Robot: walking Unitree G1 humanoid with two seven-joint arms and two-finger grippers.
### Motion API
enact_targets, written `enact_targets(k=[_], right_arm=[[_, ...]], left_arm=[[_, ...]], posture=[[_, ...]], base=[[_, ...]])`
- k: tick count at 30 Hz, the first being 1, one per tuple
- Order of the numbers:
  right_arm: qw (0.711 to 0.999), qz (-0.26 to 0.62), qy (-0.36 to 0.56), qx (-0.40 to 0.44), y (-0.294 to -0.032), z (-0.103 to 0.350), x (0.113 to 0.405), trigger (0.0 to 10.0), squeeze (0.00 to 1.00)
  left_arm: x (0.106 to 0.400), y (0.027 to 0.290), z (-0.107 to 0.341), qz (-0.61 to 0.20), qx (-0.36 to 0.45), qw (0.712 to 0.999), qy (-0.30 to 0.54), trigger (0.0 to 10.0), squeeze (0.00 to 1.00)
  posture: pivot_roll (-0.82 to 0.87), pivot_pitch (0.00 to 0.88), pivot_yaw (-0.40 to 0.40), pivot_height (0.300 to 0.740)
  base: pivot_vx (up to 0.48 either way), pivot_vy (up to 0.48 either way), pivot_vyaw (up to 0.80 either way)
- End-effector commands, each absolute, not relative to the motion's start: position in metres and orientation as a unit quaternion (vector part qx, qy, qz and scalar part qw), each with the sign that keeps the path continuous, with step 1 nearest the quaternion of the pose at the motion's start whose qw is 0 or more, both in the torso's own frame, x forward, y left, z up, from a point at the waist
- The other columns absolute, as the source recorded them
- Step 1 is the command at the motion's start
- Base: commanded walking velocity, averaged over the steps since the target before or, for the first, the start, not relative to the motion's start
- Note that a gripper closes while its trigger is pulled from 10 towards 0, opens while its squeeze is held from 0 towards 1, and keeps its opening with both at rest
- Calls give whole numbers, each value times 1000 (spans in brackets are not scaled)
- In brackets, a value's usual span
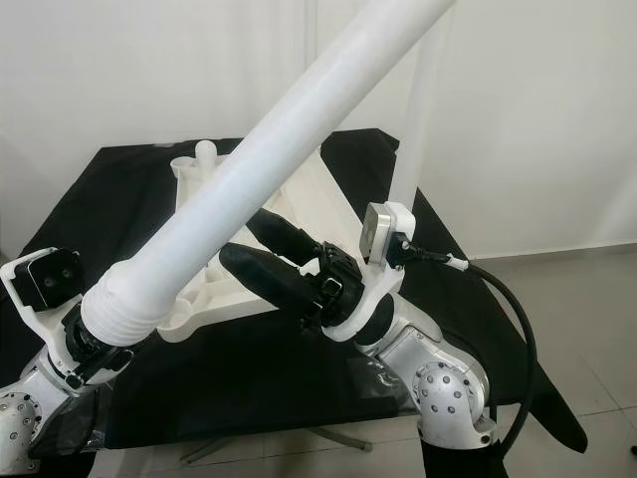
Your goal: Building children table
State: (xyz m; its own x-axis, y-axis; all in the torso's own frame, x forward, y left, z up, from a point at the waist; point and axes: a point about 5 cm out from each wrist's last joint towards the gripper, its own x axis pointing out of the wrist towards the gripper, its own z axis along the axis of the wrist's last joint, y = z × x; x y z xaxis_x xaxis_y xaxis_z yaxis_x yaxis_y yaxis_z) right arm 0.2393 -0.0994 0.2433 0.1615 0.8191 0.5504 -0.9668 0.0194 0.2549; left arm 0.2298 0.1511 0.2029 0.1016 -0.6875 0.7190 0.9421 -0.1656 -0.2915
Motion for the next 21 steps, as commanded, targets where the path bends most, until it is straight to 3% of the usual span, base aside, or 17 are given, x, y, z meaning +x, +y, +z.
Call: enact_targets(k=[1, 6, 8, 10, 21], right_arm=[[692, 653, -120, 284, -94, 243, 235, 10000, 0], [685, 659, -123, 285, -95, 244, 233, 10000, 0], [673, 669, -132, 287, -98, 246, 231, 10000, 0], [673, 669, -132, 287, -99, 246, 231, 10000, 0], [678, 650, -155, 308, -97, 250, 240, 10000, 0]], left_arm=[[231, 143, 196, -660, -394, 627, -126, 10000, 0], [232, 141, 195, -661, -393, 627, -125, 10000, 0], [238, 139, 191, -645, -390, 646, -119, 10000, 0], [239, 138, 190, -645, -389, 648, -117, 10000, 0], [230, 122, 183, -672, -389, 624, -90, 10000, 0]], posture=[[-58, 0, 19, 740], [-59, 0, 20, 740], [-57, 0, 21, 740], [-57, 0, 21, 740], [-48, 0, 20, 740]], base=[[0, 0, 0], [0, 0, 0], [0, 0, 0], [0, 0, 0], [0, 0, 0]])
